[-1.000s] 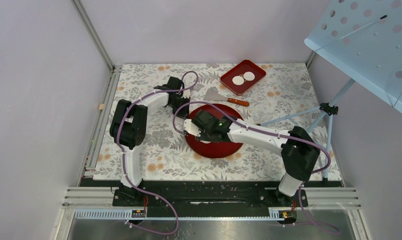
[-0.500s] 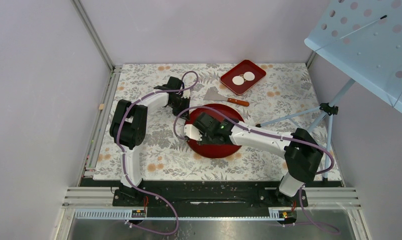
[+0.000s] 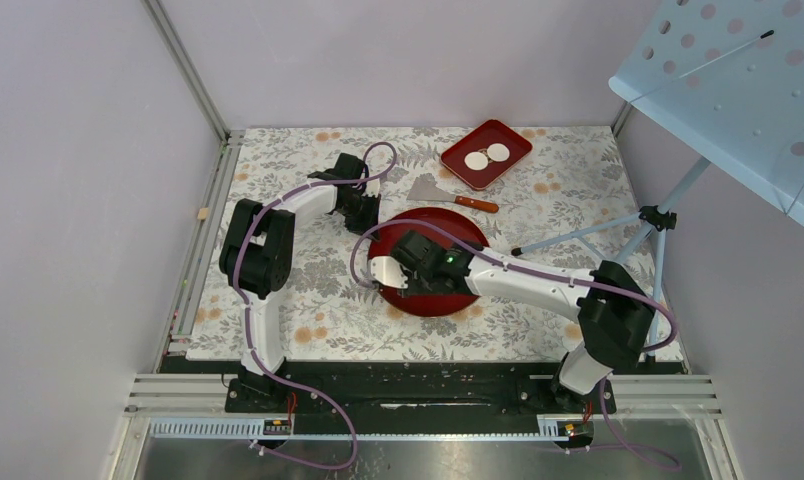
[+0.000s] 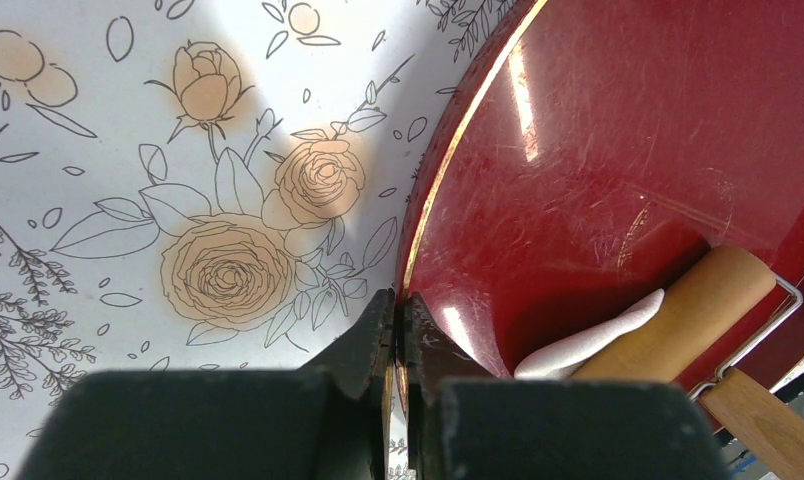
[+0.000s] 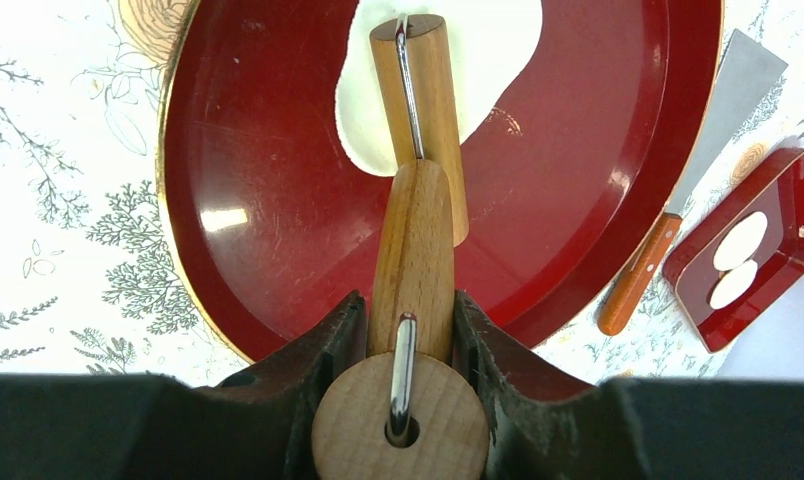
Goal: Roll out the dumpling wrappers from the dough
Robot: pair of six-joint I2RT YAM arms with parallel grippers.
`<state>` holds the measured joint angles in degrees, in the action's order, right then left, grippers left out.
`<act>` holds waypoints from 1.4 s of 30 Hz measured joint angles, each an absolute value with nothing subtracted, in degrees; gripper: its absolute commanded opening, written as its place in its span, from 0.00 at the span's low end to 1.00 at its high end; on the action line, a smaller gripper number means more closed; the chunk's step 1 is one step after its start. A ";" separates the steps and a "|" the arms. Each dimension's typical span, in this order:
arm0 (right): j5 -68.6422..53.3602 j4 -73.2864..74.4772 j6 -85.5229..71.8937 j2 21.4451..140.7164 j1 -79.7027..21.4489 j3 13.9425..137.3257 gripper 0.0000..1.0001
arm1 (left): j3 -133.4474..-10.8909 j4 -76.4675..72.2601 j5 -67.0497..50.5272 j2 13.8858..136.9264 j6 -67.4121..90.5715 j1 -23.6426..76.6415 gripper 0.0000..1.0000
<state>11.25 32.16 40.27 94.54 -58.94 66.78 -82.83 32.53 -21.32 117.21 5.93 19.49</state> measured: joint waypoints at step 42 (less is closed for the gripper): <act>9.43 26.35 44.75 86.41 -60.45 57.36 0.00 | -82.76 32.47 -21.17 117.16 5.96 19.53 0.00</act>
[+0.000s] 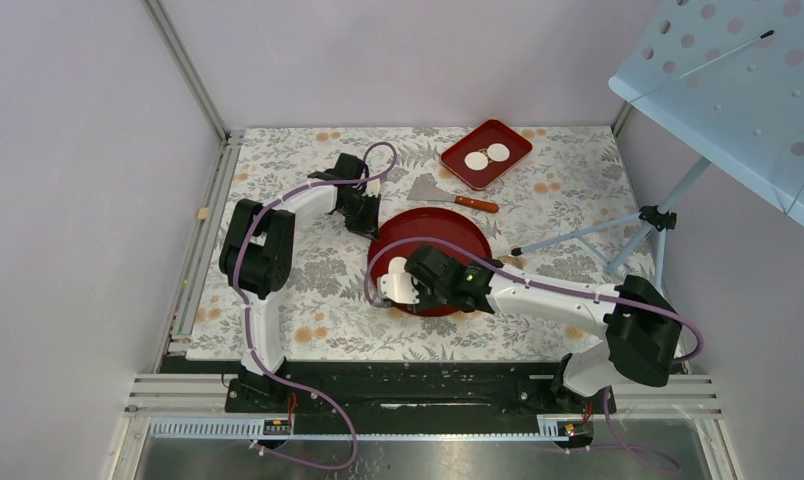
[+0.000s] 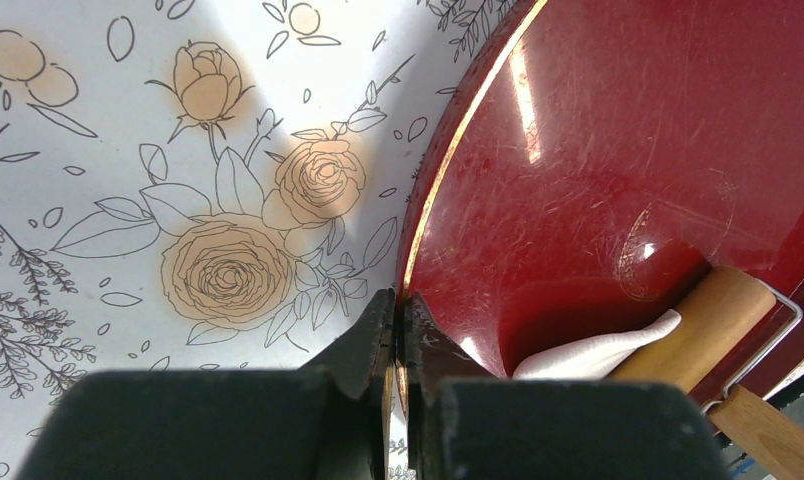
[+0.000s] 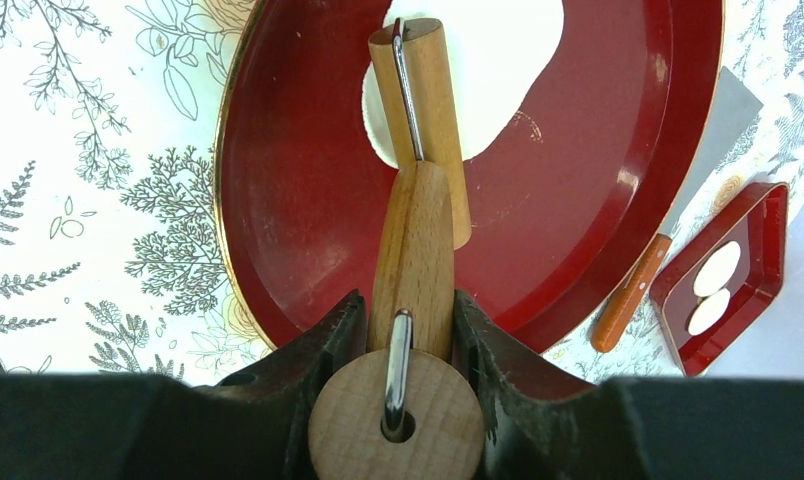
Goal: Roll out the dumpling wrappers from the dough
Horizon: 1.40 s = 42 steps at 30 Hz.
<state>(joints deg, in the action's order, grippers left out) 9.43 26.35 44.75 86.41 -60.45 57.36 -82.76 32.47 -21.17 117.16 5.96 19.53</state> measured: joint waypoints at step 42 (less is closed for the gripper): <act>7.97 37.71 47.72 78.67 -63.35 59.75 0.00 | -82.76 32.45 -21.10 117.16 6.04 19.53 0.00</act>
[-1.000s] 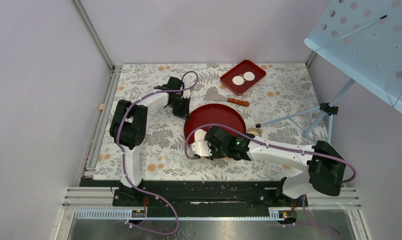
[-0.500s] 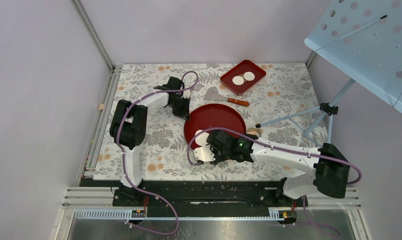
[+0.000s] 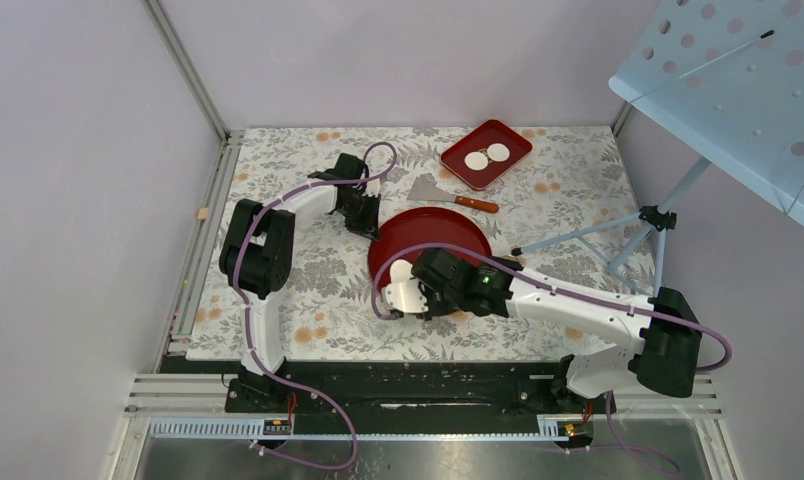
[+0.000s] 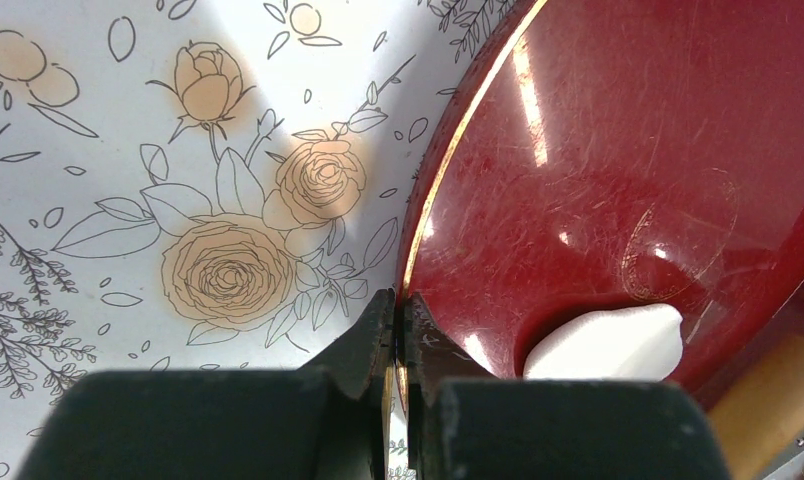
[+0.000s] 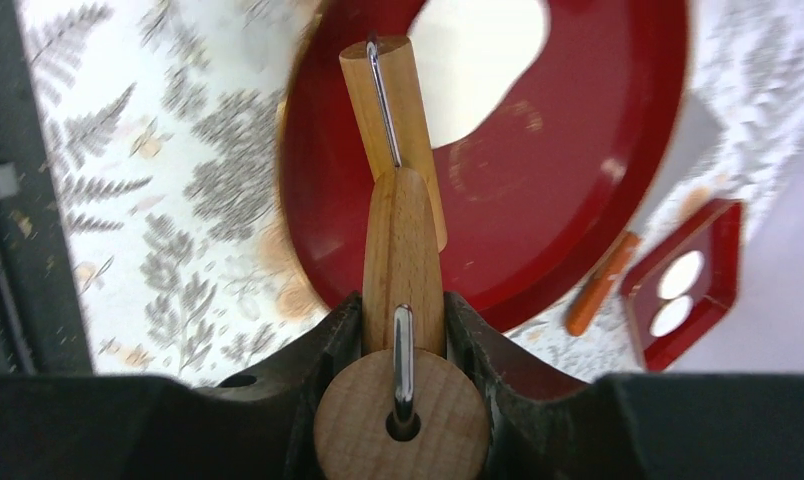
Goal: Roll out the dumpling wrappers from the dough
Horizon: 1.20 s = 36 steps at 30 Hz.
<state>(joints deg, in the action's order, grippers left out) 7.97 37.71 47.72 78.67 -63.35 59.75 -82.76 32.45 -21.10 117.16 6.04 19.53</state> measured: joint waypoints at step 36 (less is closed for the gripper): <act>9.37 18.44 63.83 76.51 -63.59 44.40 0.00 | -82.72 32.18 -20.93 117.16 6.13 19.55 0.00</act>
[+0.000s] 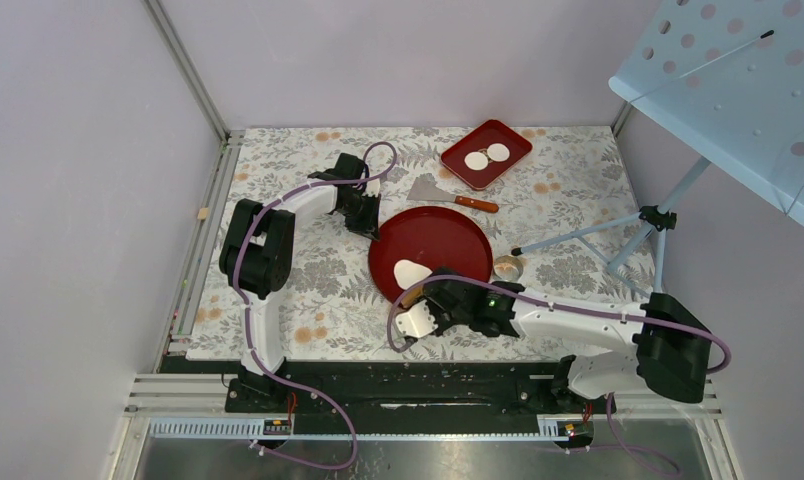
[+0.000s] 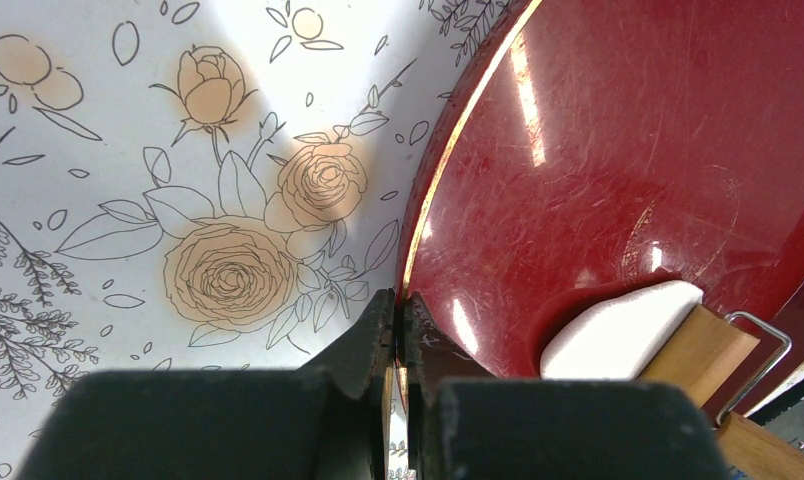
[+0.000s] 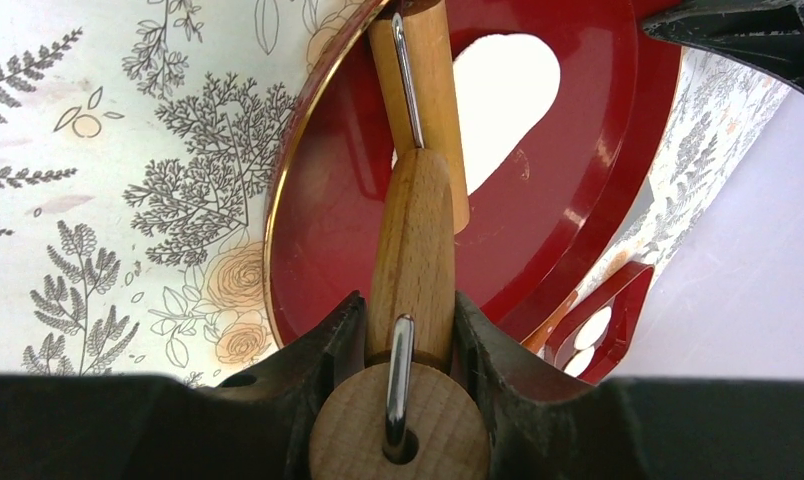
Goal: Roll out the dumpling wrappers from the dough
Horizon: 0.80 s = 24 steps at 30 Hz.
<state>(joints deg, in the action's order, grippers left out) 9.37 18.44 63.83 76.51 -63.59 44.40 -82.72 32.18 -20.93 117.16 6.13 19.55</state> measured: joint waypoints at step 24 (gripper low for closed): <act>9.87 29.39 60.34 69.89 -62.70 43.68 0.00 | -82.72 32.18 -20.80 117.14 6.13 19.57 0.00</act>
<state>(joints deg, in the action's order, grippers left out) 9.87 29.39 60.34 69.89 -62.70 43.68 -82.72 32.18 -20.80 117.14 6.13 19.57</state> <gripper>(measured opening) 0.393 0.025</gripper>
